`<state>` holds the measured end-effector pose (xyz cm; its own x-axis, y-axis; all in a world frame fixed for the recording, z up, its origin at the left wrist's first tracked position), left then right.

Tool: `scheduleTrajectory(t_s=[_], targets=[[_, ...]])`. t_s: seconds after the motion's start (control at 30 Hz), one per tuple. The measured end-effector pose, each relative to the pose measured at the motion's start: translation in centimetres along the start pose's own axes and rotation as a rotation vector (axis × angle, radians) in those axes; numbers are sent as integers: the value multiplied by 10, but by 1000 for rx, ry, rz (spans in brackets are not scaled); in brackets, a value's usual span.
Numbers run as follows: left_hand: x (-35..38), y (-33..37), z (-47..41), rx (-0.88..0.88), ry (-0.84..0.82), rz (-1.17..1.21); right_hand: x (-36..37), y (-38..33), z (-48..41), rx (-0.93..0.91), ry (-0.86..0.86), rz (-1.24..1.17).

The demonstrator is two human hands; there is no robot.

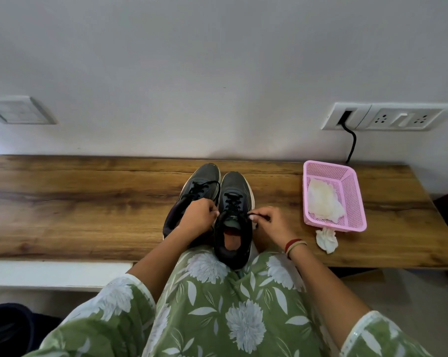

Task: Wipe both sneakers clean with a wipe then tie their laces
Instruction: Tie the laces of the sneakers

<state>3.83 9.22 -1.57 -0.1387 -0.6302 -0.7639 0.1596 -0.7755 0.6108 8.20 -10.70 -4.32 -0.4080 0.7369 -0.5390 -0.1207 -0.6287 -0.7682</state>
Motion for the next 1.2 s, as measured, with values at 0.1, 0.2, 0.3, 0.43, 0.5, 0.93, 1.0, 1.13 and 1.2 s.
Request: scheduleTrajectory(t_s=[0.1, 0.2, 0.3, 0.43, 0.5, 0.93, 1.0, 1.13, 1.2], targets=[[1, -5, 1, -33, -1, 20, -3, 12, -3, 104, -25, -129], [1, -9, 2, -63, -13, 37, -3, 19, -1, 176, -35, -228], [-2, -13, 3, -82, -23, 49, -5, 23, 2, 228, -61, -310], [0, -9, 6, -74, -10, 41, -6, 22, 7, 292, -65, -357], [3, -5, 11, -46, 14, 10, -2, 20, 11, 308, -53, -321], [9, 19, 20, 181, 108, -121, 59, -33, 84, 879, -162, -1565], [8, 17, 28, 172, 176, -80, 64, -30, 76, 914, -95, -1608], [9, 10, 43, 163, 215, 72, 78, -37, 61, 918, -102, -1674], [9, 13, 48, 189, 216, 122, 86, -42, 54, 938, -76, -1695]])
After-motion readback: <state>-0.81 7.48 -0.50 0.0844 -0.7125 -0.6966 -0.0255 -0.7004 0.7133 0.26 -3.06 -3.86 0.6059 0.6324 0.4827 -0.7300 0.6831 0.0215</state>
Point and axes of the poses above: each hand's wrist, its own z-axis away from the middle knuckle, its own x-axis out of the palm, y = z × x, the point moved 5 cm from there along -z, towards the middle knuckle, and after that the axes turned 11 degrees about x, right-handed, at the moved point
